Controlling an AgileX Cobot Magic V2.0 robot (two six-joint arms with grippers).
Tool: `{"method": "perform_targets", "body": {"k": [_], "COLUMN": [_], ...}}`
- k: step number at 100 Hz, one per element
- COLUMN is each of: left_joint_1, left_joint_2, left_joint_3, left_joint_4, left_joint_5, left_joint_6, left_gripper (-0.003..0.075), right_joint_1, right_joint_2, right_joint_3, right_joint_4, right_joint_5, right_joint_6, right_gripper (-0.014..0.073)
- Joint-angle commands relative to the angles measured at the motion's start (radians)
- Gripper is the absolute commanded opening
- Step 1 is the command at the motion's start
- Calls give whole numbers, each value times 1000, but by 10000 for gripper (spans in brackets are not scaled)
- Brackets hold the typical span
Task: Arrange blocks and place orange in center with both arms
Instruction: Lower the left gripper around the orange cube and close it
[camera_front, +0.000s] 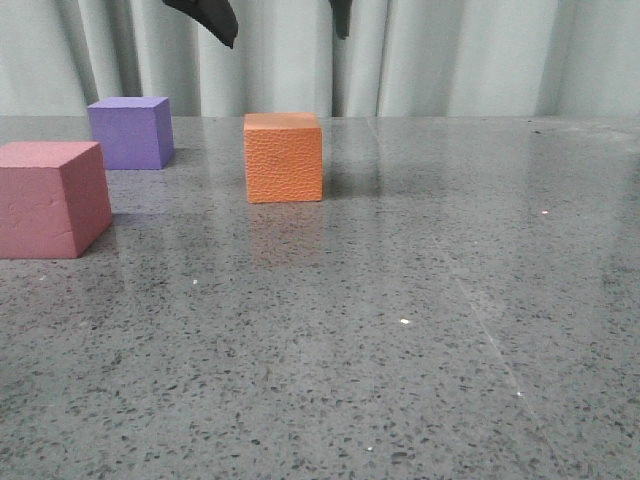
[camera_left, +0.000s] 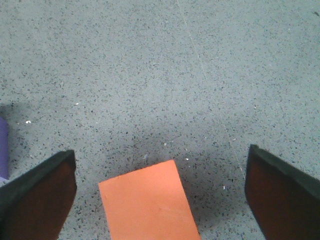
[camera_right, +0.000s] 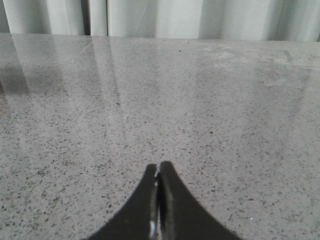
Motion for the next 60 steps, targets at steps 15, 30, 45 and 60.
{"method": "perform_targets", "body": {"k": [15,30,45,60], "left_joint_1": [-8,-8,-8,-8], "left_joint_2": [-27,6,36,52], "left_joint_3": [-35,-35,-35,-35], "left_joint_4": [28,30,30,30], "left_joint_5": [-23,34,70,70], "left_joint_6": [-35,-85,-102,-128], "left_gripper": [638,638,638,638], "right_joint_1": [-6,-6,-6,-6], "right_joint_2": [-24,-24,-24,-24], "right_joint_3": [-13,-13,-13,-13], "right_joint_4": [-1,-1,-1,-1], "right_joint_5": [-84,-84,-84,-84], "right_joint_6": [-4,-4,-4,-4], "right_gripper": [-120,-120,-120,-120]}}
